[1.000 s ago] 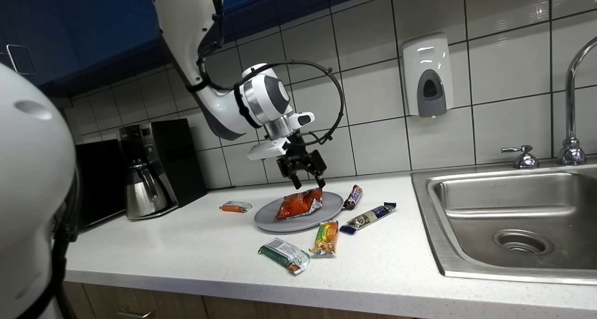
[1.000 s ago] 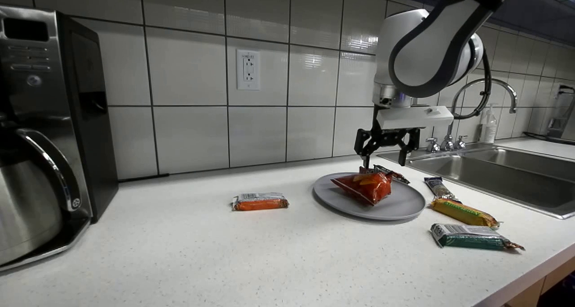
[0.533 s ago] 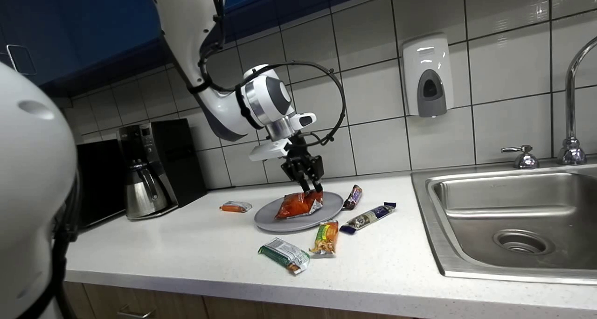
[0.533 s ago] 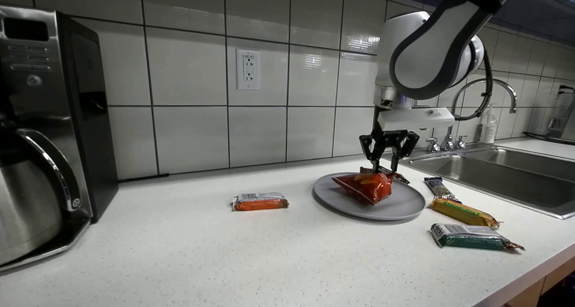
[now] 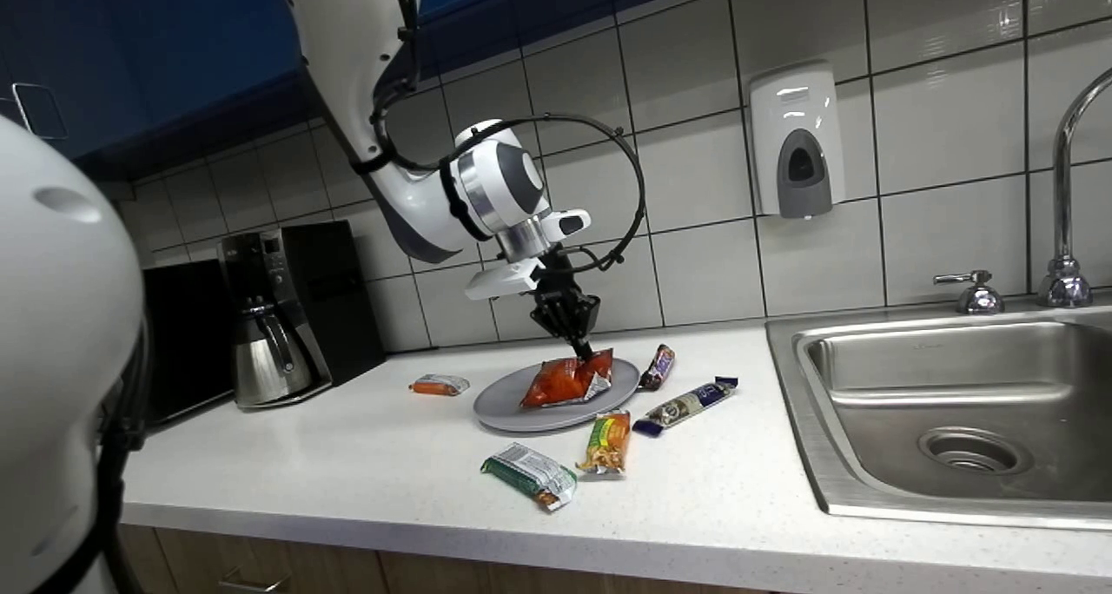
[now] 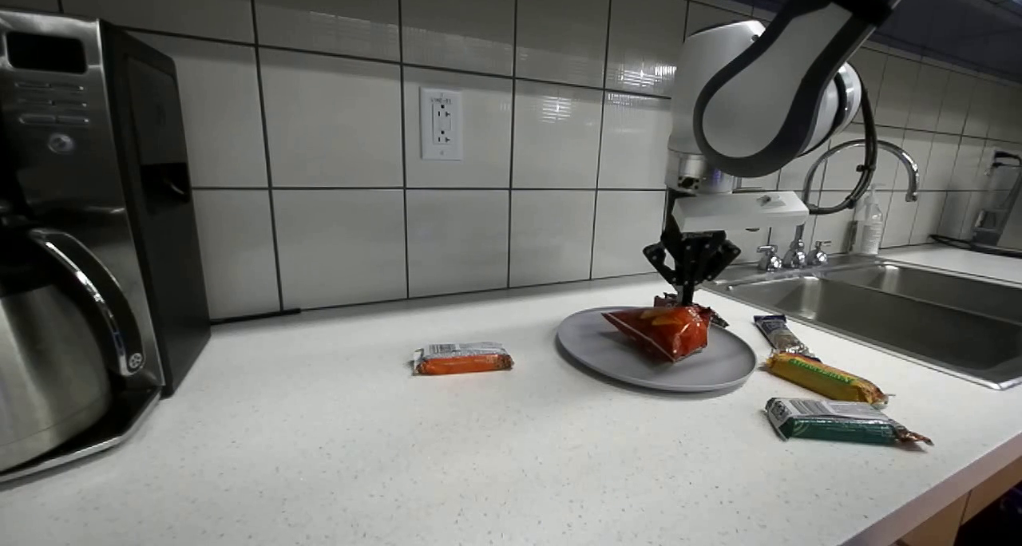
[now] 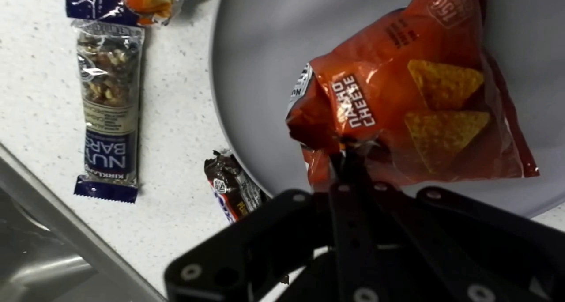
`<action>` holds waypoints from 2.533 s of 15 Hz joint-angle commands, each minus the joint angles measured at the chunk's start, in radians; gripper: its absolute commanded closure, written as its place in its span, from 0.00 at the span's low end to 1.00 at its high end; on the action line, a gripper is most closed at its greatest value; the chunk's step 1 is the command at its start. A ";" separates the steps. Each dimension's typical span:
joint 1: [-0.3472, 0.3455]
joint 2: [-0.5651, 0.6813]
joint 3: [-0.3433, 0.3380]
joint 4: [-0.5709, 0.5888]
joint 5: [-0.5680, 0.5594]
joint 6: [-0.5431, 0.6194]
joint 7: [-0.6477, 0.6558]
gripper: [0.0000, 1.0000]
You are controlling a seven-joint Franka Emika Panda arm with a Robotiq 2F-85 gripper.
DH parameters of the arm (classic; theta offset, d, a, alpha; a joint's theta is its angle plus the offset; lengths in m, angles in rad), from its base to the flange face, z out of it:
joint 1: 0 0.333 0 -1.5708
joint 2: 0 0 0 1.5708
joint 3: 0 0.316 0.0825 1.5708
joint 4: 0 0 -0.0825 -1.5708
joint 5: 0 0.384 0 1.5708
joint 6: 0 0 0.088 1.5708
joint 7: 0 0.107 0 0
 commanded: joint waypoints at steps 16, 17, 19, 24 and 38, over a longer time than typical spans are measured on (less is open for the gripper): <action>0.035 -0.213 0.044 -0.087 0.001 -0.022 -0.005 1.00; 0.034 -0.228 0.056 -0.098 0.006 -0.023 -0.010 1.00; 0.034 -0.255 0.081 -0.118 0.016 -0.027 -0.019 1.00; 0.037 -0.323 0.155 -0.162 0.060 -0.035 -0.049 1.00; 0.115 -0.328 0.306 -0.197 0.392 -0.032 -0.331 1.00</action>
